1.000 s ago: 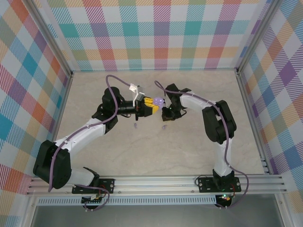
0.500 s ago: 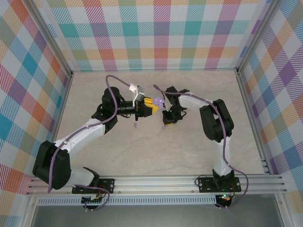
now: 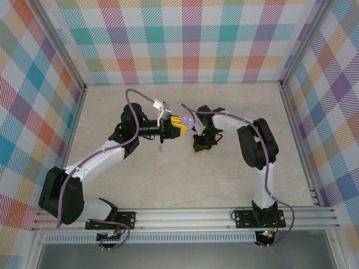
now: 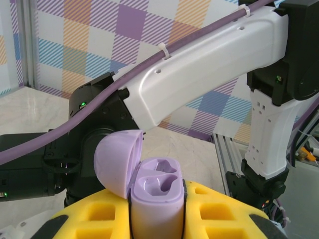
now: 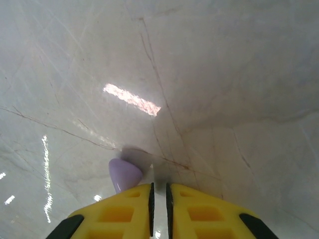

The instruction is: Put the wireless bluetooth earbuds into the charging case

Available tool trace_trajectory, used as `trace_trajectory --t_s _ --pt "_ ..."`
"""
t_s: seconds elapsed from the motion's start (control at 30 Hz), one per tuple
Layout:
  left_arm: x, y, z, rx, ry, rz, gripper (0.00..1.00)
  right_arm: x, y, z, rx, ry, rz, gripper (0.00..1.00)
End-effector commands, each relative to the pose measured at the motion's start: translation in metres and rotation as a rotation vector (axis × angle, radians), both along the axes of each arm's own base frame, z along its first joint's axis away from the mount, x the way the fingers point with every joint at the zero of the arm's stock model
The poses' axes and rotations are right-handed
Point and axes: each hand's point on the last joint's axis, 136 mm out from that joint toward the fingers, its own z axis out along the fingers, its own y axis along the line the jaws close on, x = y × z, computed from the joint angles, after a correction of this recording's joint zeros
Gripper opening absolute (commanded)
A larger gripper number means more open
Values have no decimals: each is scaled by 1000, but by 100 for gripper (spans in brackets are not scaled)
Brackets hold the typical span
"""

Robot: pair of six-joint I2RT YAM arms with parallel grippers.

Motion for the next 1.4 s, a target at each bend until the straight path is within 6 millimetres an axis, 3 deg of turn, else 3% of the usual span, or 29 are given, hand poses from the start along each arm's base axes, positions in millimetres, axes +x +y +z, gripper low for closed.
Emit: trace_trajectory --t_s 0.0,0.17,0.27,0.4,0.53,1.37 --pt "-2 5 20 -20 -67 5 7 -6 -7 15 -34 -22 2 19" --pt "-3 6 21 -19 -70 4 7 0 0 31 14 -53 -21 20" --pt "-3 6 20 -15 -67 6 7 0 11 39 72 -49 -28 25" --pt "-4 5 20 -15 -66 4 7 2 18 35 60 -36 -44 37" --pt "-3 5 19 -12 -64 6 7 4 18 28 -4 -39 -69 41" --pt "-1 3 17 -3 -55 -3 7 9 22 5 -203 -67 -130 38"
